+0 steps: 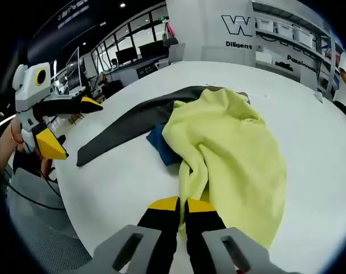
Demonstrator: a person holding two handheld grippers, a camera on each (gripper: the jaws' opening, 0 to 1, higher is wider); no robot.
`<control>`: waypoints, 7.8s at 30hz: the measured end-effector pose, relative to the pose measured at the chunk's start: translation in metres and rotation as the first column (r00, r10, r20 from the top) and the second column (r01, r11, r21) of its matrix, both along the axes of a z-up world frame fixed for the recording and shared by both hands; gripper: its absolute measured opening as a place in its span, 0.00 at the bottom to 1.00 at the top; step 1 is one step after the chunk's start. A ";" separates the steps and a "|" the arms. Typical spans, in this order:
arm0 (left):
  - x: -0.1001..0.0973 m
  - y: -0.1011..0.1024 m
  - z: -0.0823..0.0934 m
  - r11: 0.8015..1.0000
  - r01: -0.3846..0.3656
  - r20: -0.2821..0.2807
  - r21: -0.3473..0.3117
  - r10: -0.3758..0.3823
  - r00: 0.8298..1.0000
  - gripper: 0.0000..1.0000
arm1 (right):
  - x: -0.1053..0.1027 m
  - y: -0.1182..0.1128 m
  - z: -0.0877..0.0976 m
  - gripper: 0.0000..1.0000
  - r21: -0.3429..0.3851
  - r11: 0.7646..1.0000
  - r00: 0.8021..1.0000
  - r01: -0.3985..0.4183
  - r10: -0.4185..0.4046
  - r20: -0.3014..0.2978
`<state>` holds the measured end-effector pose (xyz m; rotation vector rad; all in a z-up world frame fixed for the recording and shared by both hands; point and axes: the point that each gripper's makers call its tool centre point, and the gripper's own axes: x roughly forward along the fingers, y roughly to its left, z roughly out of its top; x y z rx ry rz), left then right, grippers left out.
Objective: Fold the garment on the visible template until the final outline fits inside the template.
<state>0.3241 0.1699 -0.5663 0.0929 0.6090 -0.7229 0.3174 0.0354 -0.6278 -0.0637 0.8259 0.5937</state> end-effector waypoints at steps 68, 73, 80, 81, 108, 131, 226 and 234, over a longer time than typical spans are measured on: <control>-0.025 -0.035 0.026 0.999 0.030 0.050 0.039 -0.031 0.998 0.04 | 0.017 -0.050 0.040 0.33 0.110 0.979 0.985 0.173 -0.174 0.003; -0.027 -0.023 0.029 0.997 0.015 0.056 0.072 -0.019 0.998 0.04 | 0.028 -0.081 0.027 0.37 0.061 0.967 0.968 0.249 -0.249 0.002; -0.036 -0.006 0.021 0.989 0.008 0.039 0.149 -0.014 0.999 0.04 | 0.056 -0.102 0.014 0.34 0.074 0.951 0.953 0.301 -0.302 -0.001; -0.036 -0.006 0.021 0.989 0.008 0.038 0.150 -0.014 0.999 0.04 | 0.057 -0.103 0.014 0.33 0.071 0.951 0.953 0.302 -0.303 0.003; -0.046 0.023 0.011 0.976 -0.063 0.010 0.208 0.063 0.998 0.03 | 0.125 -0.117 -0.042 0.14 0.000 0.930 0.929 0.368 -0.368 -0.042; -0.044 0.022 0.014 0.974 -0.048 0.027 0.221 0.043 0.999 0.03 | 0.101 0.043 0.063 0.00 0.194 0.981 0.992 0.014 -0.038 0.124; -0.056 0.055 -0.012 0.943 -0.052 -0.035 0.329 0.068 0.997 0.03 | 0.131 -0.129 0.048 0.00 -0.229 0.951 0.946 0.207 -0.135 0.296; -0.058 0.053 -0.013 0.944 -0.035 -0.041 0.329 0.051 0.998 0.03 | 0.138 -0.153 0.060 0.00 -0.252 0.938 0.939 0.236 -0.153 0.307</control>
